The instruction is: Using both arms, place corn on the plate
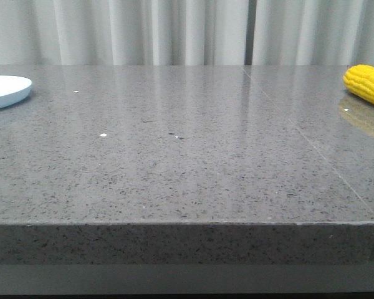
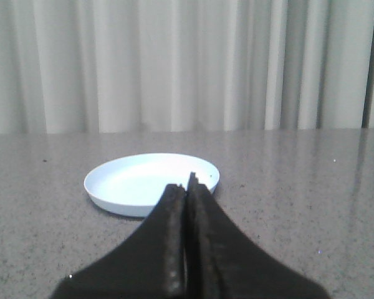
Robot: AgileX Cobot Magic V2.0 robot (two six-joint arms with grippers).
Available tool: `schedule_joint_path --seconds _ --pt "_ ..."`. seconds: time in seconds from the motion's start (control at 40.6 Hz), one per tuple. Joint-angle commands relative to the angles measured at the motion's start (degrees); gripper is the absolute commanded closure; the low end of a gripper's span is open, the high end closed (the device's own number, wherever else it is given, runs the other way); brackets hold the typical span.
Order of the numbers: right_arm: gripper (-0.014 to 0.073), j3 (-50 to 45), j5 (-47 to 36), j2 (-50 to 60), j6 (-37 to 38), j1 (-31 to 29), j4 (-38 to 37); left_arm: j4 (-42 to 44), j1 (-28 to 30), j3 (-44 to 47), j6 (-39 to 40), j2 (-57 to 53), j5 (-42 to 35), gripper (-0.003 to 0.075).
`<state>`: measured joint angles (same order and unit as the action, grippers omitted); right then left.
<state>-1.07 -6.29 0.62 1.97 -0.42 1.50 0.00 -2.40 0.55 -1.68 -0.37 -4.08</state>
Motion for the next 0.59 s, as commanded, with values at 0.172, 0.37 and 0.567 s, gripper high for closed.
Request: schedule_joint_path --seconds 0.172,0.37,0.567 --pt "0.0661 15.5 10.3 0.5 -0.6 -0.3 0.5 -0.5 0.1 -11.9 0.0 -0.6 1.5 0.0741" --pt "0.0661 28.9 24.1 -5.4 -0.6 -0.3 0.5 -0.5 0.1 -24.5 0.0 3.0 12.7 0.0741" --pt "0.0661 38.7 34.9 -13.7 -0.6 -0.3 0.5 -0.5 0.1 -34.6 0.0 11.7 23.5 0.0741"
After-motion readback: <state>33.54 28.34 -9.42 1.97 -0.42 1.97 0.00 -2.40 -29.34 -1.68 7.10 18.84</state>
